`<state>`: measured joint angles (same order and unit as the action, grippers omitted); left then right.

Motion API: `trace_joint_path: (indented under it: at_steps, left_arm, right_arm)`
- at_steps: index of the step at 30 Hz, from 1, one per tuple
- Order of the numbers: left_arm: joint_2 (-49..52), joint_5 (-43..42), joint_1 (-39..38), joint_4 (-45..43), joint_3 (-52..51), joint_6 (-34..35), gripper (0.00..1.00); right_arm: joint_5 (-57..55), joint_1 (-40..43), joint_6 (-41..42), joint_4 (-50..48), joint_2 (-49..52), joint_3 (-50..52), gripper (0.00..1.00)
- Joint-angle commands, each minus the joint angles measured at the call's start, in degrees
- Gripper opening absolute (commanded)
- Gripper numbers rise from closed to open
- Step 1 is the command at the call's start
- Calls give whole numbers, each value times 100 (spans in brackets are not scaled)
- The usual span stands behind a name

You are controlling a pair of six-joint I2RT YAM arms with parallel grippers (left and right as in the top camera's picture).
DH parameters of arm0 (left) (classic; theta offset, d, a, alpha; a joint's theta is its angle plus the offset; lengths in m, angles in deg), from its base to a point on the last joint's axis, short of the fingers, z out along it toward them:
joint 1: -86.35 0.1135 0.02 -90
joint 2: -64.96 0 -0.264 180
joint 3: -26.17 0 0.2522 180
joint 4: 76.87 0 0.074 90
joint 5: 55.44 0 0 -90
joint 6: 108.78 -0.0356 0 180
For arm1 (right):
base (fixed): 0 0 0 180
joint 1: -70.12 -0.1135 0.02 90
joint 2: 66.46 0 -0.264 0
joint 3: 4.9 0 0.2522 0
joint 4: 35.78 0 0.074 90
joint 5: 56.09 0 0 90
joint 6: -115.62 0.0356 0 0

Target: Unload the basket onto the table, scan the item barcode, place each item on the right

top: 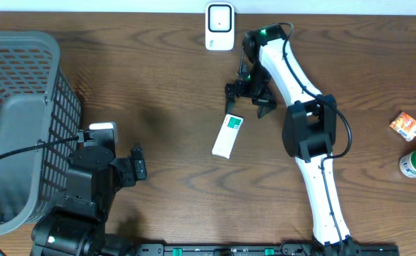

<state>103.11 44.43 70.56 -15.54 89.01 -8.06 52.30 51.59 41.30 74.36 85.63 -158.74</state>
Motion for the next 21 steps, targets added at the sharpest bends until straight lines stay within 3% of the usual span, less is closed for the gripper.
trace_joint_path:
  at_steps: [1,4,12,17,21]
  left_arm:
    - [-4,92,13,-2,31,33,96]
    - [-4,92,13,-2,31,33,96]
    - [-4,92,13,-2,31,33,96]
    - [-4,92,13,-2,31,33,96]
    - [-4,92,13,-2,31,33,96]
  right_arm:
    - [-549,-219,402,-87,-188,26,99]
    - [-544,-339,520,-59,-188,26,99]
    - [-542,-728,2065,48,-188,26,99]
    - [-1388,-1014,3252,74,-188,26,99]
    - [-1473,-1294,3475,-149,-188,26,99]
